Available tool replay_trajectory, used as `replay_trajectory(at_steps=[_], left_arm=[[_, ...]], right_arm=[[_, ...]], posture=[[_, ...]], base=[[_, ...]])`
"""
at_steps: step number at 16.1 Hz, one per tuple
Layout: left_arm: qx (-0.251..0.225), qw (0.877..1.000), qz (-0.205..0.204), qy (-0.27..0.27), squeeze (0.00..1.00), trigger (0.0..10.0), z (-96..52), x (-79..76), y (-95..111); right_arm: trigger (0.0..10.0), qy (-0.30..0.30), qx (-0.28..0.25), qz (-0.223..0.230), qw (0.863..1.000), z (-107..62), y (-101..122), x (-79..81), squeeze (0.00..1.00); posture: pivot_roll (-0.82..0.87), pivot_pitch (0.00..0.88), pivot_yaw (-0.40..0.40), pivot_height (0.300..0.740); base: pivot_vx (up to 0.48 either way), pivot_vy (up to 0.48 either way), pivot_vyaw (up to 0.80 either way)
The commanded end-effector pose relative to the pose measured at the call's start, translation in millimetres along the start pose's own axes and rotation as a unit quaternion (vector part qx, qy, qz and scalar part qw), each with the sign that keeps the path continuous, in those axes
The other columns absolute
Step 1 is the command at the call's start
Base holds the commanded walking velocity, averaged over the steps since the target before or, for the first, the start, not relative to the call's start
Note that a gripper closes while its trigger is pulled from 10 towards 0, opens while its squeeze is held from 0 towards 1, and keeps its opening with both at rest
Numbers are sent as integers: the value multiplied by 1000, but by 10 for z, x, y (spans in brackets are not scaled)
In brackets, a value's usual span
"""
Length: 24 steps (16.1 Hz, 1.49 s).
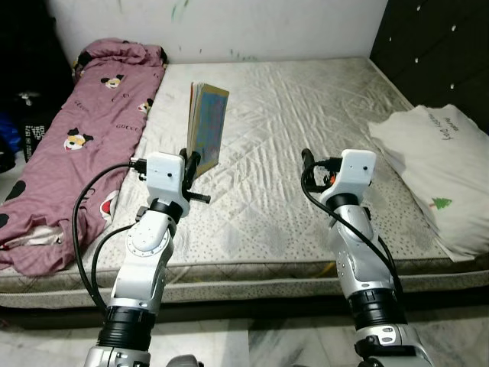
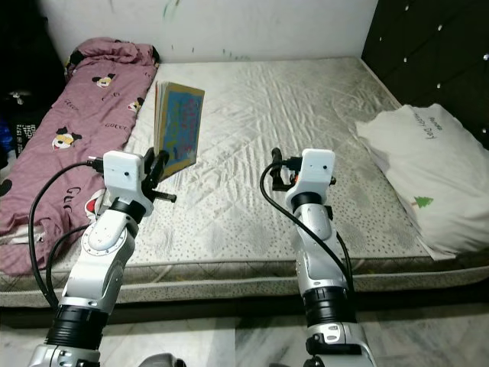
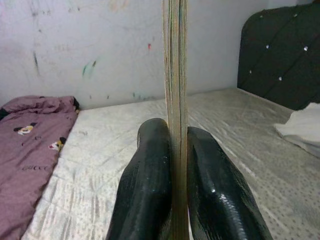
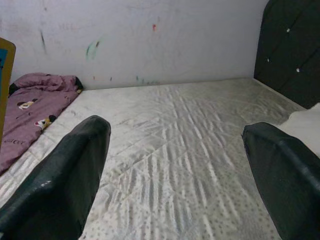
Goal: Clean up the room
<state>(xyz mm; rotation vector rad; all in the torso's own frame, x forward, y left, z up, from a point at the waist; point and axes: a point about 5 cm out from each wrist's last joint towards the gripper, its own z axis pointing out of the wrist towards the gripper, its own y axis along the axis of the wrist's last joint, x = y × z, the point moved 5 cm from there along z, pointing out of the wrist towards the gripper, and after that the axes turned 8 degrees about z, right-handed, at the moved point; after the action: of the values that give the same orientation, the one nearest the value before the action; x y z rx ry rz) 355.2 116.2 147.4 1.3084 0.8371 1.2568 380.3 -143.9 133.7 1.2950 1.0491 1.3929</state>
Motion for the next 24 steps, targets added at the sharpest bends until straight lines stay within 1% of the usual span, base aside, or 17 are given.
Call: replay_trajectory(at_steps=[1, 6, 9, 14, 17, 18, 24], left_arm=[[-32, 999, 8, 3, 0, 10000, 29, 56, 158], [-32, 999, 6, 5, 0, 10000, 36, 62, 160], [-32, 999, 4, 25, 0, 10000, 46, 105, 163], [-31, 999, 10, 28, 0, 10000, 56, 109, 173], [-31, 999, 11, 28, 0, 10000, 60, 102, 173], [-31, 999, 10, 27, 0, 10000, 60, 99, 172], [-30, 999, 7, 24, 0, 10000, 59, 95, 174]], right_arm=[[10000, 9, -5, -2, 1000, 33, 38, 58, 0], [10000, 16, -12, -10, 1000, 39, 59, 87, 0], [10000, 13, -12, -9, 1000, 44, 60, 76, 0], [10000, 15, -13, -15, 1000, 47, 64, 75, 0], [10000, 14, -13, -16, 1000, 52, 56, 70, 0], [10000, 13, -12, -15, 1000, 52, 53, 69, 0], [10000, 7, -9, -11, 1000, 54, 39, 56, 0]], posture=[[6, 0, 25, 740], [9, 0, 25, 740], [8, 0, 25, 740], [6, 0, 25, 740], [6, 0, 25, 740], [6, 0, 25, 740], [7, 0, 27, 740]], base=[[330, 0, 0], [322, 0, 0], [0, 0, 0], [0, 0, 0], [0, 0, 740], [0, -259, 475], [0, -279, 0]])
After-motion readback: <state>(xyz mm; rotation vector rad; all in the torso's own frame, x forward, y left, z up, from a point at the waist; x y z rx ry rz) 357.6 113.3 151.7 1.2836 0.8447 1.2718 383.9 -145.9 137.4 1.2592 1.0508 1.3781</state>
